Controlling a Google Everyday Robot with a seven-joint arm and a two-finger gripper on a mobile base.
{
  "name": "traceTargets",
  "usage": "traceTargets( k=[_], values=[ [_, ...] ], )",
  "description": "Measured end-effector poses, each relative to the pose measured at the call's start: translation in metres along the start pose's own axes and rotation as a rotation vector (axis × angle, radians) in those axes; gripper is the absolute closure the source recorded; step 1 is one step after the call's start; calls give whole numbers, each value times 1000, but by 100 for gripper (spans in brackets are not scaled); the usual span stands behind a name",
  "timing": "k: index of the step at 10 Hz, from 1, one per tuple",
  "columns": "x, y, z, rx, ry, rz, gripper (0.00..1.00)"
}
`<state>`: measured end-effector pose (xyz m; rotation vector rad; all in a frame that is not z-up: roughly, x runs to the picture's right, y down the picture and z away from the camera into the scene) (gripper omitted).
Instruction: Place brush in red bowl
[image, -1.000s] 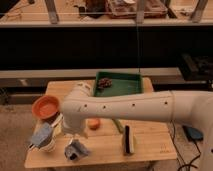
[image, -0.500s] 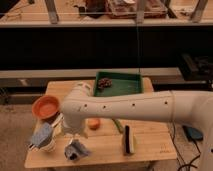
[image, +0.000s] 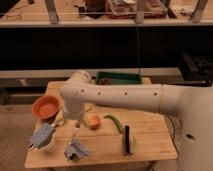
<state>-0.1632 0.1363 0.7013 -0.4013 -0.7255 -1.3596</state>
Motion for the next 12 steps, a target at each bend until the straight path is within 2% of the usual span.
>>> traceTargets(
  k=[1,2,4,5,9,11,12],
  values=[
    [20,-3,2,-14,15,54,20],
    [49,-1,8,-24,41,160,20],
    [80,1,15,-23,81,279,20],
    [86,-2,17,-20,90,294,20],
    [86,0,18,-21,90,296,20],
    [82,-1,28,-16,77,315,20],
    [80,-1,41,-10,69,330,20]
  ],
)
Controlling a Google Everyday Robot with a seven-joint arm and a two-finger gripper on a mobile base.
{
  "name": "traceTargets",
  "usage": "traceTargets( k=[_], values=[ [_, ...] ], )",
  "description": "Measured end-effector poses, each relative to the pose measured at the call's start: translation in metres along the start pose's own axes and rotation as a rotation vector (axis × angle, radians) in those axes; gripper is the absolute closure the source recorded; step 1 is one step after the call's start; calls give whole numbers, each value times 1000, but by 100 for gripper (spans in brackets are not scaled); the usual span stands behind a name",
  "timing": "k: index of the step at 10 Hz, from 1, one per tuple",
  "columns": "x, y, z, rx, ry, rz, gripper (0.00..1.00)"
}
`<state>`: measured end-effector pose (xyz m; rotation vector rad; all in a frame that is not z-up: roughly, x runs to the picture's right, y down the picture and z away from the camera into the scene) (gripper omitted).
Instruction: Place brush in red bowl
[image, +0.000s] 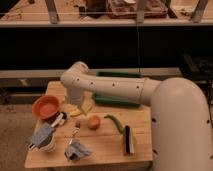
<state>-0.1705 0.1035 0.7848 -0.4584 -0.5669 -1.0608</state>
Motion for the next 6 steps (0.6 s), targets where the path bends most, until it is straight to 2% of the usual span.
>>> traceTargets(
  k=[3,4,6],
  values=[
    [-14,-7,42,-5,-34,31,20],
    [-17,-8,51,-12,-51,45,20],
    [-18,-9,55,-23,-66,58,20]
  ],
)
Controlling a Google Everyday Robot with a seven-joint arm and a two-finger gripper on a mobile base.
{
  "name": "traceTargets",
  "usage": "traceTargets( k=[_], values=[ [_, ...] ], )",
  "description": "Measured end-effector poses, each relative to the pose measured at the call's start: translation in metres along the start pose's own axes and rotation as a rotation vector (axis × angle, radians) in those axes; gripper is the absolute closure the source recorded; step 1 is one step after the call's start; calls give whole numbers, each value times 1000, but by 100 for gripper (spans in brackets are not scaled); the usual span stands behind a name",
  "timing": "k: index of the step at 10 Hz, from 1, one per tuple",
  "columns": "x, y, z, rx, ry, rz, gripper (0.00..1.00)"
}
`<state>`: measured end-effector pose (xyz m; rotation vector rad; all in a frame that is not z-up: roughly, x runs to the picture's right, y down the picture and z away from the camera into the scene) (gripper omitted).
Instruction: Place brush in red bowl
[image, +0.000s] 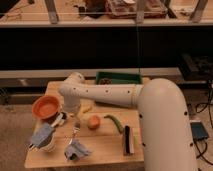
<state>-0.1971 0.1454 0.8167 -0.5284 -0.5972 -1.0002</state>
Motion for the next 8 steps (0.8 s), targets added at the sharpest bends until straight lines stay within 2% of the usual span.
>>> traceTargets(
  k=[5,8],
  values=[
    [-11,-14,16,-43,-38,4,20],
    [-14,-18,30,-63,-43,7,20]
  ],
)
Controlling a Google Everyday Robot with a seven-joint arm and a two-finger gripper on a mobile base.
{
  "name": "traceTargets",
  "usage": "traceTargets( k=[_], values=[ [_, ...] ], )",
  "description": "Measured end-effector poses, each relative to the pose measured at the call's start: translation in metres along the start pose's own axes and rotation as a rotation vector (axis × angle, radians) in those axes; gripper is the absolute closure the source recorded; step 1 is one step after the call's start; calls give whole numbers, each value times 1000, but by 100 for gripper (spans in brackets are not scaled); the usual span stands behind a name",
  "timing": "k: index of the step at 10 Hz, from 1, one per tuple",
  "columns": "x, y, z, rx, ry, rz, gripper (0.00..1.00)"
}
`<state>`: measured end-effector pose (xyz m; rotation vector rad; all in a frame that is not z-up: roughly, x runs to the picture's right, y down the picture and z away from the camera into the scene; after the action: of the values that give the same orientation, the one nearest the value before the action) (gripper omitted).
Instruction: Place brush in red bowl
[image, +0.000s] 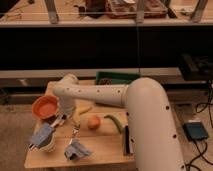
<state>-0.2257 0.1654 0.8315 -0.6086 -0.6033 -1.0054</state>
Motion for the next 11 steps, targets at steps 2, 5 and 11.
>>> traceTargets(
  k=[2,5,11],
  values=[
    [-1,-4,11,-14,-1,3,20],
    [1,-6,28,-28,-5,22,20],
    [5,-6,35,-22,-12,41,69]
  ],
)
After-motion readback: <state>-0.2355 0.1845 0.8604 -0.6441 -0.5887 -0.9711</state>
